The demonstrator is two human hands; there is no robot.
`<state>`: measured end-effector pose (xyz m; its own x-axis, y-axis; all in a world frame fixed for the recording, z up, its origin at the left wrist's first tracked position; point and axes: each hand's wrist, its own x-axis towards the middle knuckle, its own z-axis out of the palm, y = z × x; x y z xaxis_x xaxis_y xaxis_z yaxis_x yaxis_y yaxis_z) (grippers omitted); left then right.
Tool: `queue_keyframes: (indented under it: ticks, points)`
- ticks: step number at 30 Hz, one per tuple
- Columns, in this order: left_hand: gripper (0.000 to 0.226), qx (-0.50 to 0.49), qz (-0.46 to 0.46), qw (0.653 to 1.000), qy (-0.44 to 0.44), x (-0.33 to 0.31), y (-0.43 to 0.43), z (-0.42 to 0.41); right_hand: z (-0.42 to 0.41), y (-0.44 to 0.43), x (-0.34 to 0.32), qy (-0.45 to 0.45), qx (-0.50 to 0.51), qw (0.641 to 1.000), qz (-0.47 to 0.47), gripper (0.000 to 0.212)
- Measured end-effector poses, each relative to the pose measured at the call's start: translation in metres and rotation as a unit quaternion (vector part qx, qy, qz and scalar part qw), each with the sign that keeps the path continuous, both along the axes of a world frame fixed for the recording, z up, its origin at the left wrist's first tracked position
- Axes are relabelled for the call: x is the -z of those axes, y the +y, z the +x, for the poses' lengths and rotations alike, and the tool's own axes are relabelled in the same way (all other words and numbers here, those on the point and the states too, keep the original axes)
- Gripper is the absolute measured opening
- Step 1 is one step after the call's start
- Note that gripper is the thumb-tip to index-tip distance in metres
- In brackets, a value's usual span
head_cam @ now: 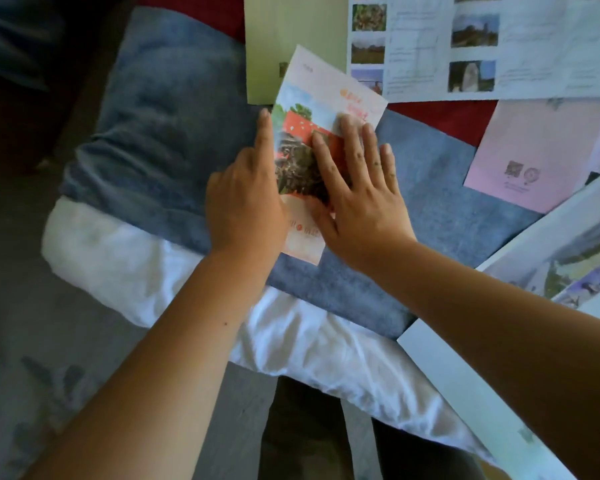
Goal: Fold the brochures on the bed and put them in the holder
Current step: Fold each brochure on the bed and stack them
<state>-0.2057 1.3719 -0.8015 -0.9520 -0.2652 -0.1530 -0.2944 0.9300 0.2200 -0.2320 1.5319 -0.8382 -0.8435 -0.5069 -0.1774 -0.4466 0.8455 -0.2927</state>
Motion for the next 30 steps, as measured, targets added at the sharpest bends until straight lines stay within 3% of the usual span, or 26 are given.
queue_keyframes:
  ticks: [11,20,30]
  points:
    - [0.07,0.028,-0.043,0.999,-0.007,0.053,0.02,0.035,0.0,0.002,0.016,0.02,-0.013,1.0,-0.009,0.06]
    - [0.096,0.041,-0.017,0.999,0.025,0.064,0.012,0.041,-0.014,0.016,0.01,0.005,-0.058,0.998,-0.023,0.058]
    - [0.067,0.058,-0.03,0.997,0.048,0.065,-0.045,0.044,-0.027,-0.027,0.013,0.034,-0.134,0.99,0.014,0.06]
